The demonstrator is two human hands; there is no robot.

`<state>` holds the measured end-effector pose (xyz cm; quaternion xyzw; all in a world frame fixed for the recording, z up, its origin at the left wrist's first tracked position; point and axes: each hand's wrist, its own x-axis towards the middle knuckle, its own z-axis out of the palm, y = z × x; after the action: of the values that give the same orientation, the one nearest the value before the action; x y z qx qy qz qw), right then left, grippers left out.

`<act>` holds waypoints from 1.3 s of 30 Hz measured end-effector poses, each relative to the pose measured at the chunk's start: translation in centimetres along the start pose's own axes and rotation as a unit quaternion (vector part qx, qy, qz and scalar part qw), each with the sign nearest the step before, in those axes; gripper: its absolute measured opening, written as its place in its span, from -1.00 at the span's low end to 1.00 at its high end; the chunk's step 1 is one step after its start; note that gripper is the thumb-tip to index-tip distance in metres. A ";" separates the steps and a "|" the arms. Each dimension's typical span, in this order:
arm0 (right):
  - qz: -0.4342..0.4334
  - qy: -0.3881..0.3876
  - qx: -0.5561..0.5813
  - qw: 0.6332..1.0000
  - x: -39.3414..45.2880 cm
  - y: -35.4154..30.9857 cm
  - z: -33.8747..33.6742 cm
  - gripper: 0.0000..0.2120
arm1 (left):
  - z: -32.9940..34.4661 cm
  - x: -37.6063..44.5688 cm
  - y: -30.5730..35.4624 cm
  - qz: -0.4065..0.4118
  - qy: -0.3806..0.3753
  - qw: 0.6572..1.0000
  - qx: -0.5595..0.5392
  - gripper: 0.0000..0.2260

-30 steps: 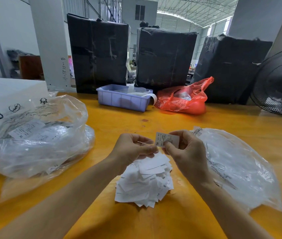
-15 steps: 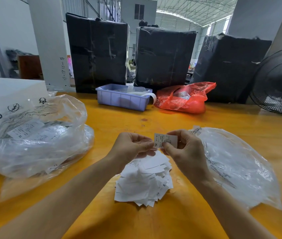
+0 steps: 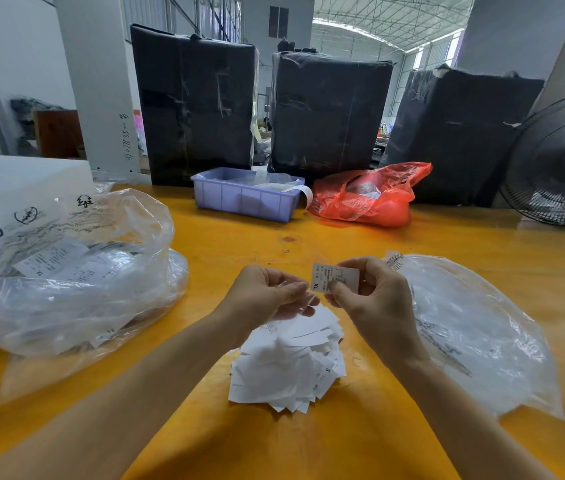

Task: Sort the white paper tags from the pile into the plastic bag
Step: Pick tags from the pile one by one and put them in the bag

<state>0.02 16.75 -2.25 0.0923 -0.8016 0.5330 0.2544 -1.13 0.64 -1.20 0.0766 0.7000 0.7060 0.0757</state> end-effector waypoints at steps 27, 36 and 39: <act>0.167 -0.187 0.099 0.963 0.4 -0.1 -1.0 -0.84 | -0.3 0.5 -0.7 0.036 -0.005 0.992 0.120 -0.78; 0.097 -0.195 -0.028 0.976 0.6 0.0 -1.0 -0.73 | -0.1 0.7 -0.9 0.062 0.015 0.980 0.186 -0.79; 0.073 -0.158 0.006 0.985 0.6 0.2 -0.9 -0.78 | 0.3 0.6 -1.0 0.061 -0.003 0.981 0.184 -0.79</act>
<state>-0.27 17.67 -1.82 0.1178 -0.8332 0.5336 0.0843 -1.63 1.02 -2.23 0.1335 0.8116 0.5685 0.0195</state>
